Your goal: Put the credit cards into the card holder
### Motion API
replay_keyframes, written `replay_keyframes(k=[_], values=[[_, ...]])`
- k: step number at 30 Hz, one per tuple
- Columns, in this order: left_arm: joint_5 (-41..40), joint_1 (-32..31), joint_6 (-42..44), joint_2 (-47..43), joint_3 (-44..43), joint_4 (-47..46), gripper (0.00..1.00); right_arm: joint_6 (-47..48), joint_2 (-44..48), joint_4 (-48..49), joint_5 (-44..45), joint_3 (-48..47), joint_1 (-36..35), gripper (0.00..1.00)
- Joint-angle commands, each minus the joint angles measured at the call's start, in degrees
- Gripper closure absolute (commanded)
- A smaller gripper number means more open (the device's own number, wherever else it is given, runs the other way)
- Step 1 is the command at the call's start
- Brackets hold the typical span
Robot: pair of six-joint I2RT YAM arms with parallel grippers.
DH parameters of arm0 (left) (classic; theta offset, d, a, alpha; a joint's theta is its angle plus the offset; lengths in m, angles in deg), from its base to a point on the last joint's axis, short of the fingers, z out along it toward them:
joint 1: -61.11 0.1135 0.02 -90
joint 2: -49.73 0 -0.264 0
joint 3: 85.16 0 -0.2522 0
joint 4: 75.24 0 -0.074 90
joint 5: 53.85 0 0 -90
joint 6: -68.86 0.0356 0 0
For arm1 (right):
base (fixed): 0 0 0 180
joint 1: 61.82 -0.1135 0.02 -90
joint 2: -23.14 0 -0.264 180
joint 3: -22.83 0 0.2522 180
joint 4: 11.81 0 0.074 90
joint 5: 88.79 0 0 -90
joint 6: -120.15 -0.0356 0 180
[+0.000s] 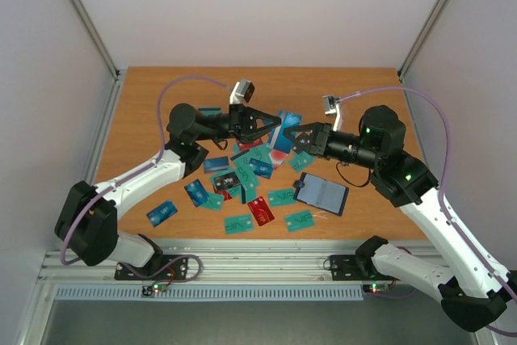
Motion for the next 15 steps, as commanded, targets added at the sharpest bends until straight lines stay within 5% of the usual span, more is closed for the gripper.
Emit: replay_keyframes(k=[1, 3, 8, 15], values=[[0.0, -0.5, 2.0, -0.2, 1.0, -3.8, 1.0, 0.4, 0.6, -0.4, 1.0, -1.3, 0.3, 0.99], [-0.1, -0.6, 2.6, 0.2, 1.3, -3.4, 0.98, 1.0, 0.8, -3.4, 2.6, -1.7, 0.3, 0.99], [0.4, -0.6, 7.5, 0.3, 1.2, 6.6, 0.73, 4.7, 2.2, -18.0, 7.9, -3.7, 2.4, 0.99], [-6.9, -1.9, 38.5, 2.5, -10.1, 56.0, 0.67, 8.4, 5.4, -33.4, -1.4, 3.4, 18.3, 0.99]])
